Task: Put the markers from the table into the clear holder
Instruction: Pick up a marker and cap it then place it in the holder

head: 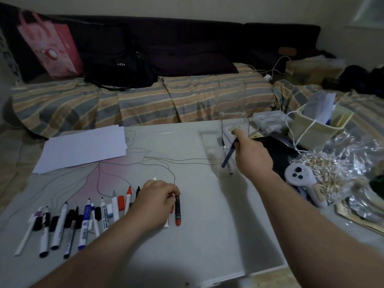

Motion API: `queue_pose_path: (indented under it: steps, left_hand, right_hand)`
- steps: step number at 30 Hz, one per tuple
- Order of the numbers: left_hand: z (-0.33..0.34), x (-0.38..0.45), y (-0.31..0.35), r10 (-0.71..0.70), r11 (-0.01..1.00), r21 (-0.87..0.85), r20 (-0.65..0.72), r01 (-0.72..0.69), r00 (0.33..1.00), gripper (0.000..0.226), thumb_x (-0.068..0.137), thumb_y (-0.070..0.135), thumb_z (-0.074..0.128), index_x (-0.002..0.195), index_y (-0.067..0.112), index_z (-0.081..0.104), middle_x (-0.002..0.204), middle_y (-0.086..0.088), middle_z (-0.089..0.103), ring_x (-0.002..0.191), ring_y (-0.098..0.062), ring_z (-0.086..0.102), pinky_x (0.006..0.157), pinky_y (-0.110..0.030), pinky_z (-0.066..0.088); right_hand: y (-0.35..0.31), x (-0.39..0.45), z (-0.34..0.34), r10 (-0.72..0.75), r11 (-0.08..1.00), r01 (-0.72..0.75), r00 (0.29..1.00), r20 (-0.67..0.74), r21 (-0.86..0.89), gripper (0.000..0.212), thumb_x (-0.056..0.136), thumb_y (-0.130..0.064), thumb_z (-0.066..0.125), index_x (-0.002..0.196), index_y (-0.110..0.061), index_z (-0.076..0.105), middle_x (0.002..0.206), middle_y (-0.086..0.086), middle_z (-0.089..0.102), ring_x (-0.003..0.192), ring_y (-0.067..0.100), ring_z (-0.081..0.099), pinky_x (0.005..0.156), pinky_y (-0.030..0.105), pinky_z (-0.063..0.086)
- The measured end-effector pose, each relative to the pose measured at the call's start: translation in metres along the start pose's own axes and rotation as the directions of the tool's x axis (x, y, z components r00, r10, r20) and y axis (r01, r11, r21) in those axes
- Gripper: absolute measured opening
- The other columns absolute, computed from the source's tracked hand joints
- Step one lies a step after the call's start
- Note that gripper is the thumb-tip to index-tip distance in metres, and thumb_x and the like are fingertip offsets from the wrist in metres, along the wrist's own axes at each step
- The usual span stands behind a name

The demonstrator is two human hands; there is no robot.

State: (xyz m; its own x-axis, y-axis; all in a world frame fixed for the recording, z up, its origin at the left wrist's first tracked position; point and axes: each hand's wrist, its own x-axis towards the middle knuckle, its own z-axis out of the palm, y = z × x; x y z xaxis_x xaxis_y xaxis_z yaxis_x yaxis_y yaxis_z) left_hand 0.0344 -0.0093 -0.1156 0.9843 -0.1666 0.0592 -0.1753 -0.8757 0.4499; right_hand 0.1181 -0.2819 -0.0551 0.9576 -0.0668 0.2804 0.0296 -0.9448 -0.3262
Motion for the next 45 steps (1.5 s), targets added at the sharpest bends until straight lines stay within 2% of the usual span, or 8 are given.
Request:
queue_pose_path:
  steps: [3, 8, 13, 17, 26, 35, 41, 45]
  left_hand:
    - [0.001, 0.004, -0.003, -0.024, 1.000, 0.016, 0.008, 0.023, 1.000, 0.029, 0.101, 0.020, 0.049, 0.112, 0.036, 0.071, 0.112, 0.014, 0.065, 0.113, -0.016, 0.046, 0.095, -0.030, 0.040]
    - [-0.001, 0.009, -0.016, -0.119, 0.981, 0.152, -0.035, 0.123, 0.992, 0.039, 0.093, 0.008, 0.055, 0.108, 0.041, 0.072, 0.111, 0.011, 0.067, 0.109, -0.019, 0.048, 0.090, -0.034, 0.046]
    - [0.000, 0.011, -0.014, -0.185, 0.963, 0.184, -0.088, 0.198, 0.979, 0.029, 0.098, 0.029, 0.049, 0.111, 0.040, 0.073, 0.108, 0.008, 0.066, 0.108, -0.020, 0.049, 0.090, -0.036, 0.043]
    - [0.001, 0.011, -0.012, -0.164, 0.962, 0.210, -0.077, 0.177, 0.983, 0.029, 0.095, 0.033, 0.049, 0.113, 0.039, 0.071, 0.112, 0.008, 0.065, 0.112, -0.022, 0.048, 0.093, -0.037, 0.039]
    - [0.015, 0.005, -0.007, -0.089, 0.924, 0.373, -0.015, 0.088, 0.996, 0.042, 0.080, 0.059, 0.056, 0.113, 0.037, 0.069, 0.109, 0.005, 0.063, 0.109, -0.023, 0.049, 0.087, -0.039, 0.038]
    - [0.035, 0.000, 0.007, 0.028, 0.942, 0.333, 0.024, -0.034, 0.999, 0.041, 0.089, 0.024, 0.059, 0.126, 0.040, 0.051, 0.108, 0.005, 0.067, 0.104, -0.026, 0.052, 0.083, -0.039, 0.036]
    - [0.019, 0.015, 0.000, -0.067, 0.975, -0.218, -0.060, 0.052, 0.996, 0.042, 0.092, 0.007, 0.061, 0.127, 0.029, 0.066, 0.118, 0.003, 0.060, 0.108, -0.014, 0.056, 0.095, -0.026, 0.045]
    - [0.000, 0.014, -0.003, -0.212, 0.837, -0.532, -0.100, 0.128, 0.972, 0.039, 0.093, 0.002, 0.057, 0.104, 0.036, 0.073, 0.106, 0.013, 0.068, 0.095, -0.001, 0.066, 0.092, -0.028, 0.054]
  right_hand:
    - [0.000, 0.000, 0.005, -0.050, 0.998, 0.057, 0.987, 0.152, -0.037, 0.065, 0.089, 0.000, 0.044, 0.139, -0.041, 0.054, 0.123, 0.004, 0.064, 0.107, 0.032, 0.060, 0.078, 0.045, 0.056]
    - [-0.028, -0.020, 0.014, -0.203, 0.979, 0.204, 0.968, -0.146, -0.011, 0.038, 0.096, -0.017, 0.052, 0.131, -0.028, 0.063, 0.121, 0.005, 0.058, 0.101, 0.031, 0.059, 0.078, 0.044, 0.054]
    - [-0.082, -0.058, 0.055, -0.310, 0.951, 0.282, 0.836, 0.452, 0.129, 0.025, 0.093, -0.030, 0.052, 0.109, -0.030, 0.071, 0.108, 0.002, 0.071, 0.104, 0.025, 0.063, 0.087, 0.038, 0.054]
    - [-0.087, -0.082, 0.076, -0.357, 0.934, 0.274, 0.665, 0.656, 0.230, 0.008, 0.086, -0.027, 0.060, 0.086, -0.031, 0.067, 0.086, -0.008, 0.076, 0.089, 0.013, 0.064, 0.085, 0.033, 0.054]
    - [-0.062, -0.076, 0.070, -0.162, 0.964, 0.260, 0.737, 0.656, -0.054, 0.009, 0.092, -0.024, 0.059, 0.088, -0.023, 0.052, 0.106, 0.012, 0.063, 0.091, 0.028, 0.055, 0.070, 0.031, 0.038]
    - [-0.042, -0.066, 0.056, 0.010, 0.999, -0.034, 0.775, 0.632, 0.026, 0.026, 0.084, -0.004, 0.058, 0.101, -0.019, 0.046, 0.101, 0.012, 0.058, 0.084, 0.031, 0.065, 0.069, 0.049, 0.062]
    - [-0.032, -0.054, 0.039, -0.030, 0.968, -0.090, 0.888, 0.459, 0.236, 0.055, 0.095, -0.005, 0.047, 0.142, -0.031, 0.039, 0.119, 0.012, 0.062, 0.105, 0.033, 0.060, 0.089, 0.039, 0.050]
    - [-0.042, -0.054, 0.022, -0.194, 0.938, 0.102, 0.947, 0.258, 0.331, 0.023, 0.100, -0.042, 0.054, 0.115, -0.034, 0.070, 0.094, -0.010, 0.069, 0.090, 0.015, 0.062, 0.077, 0.032, 0.049]
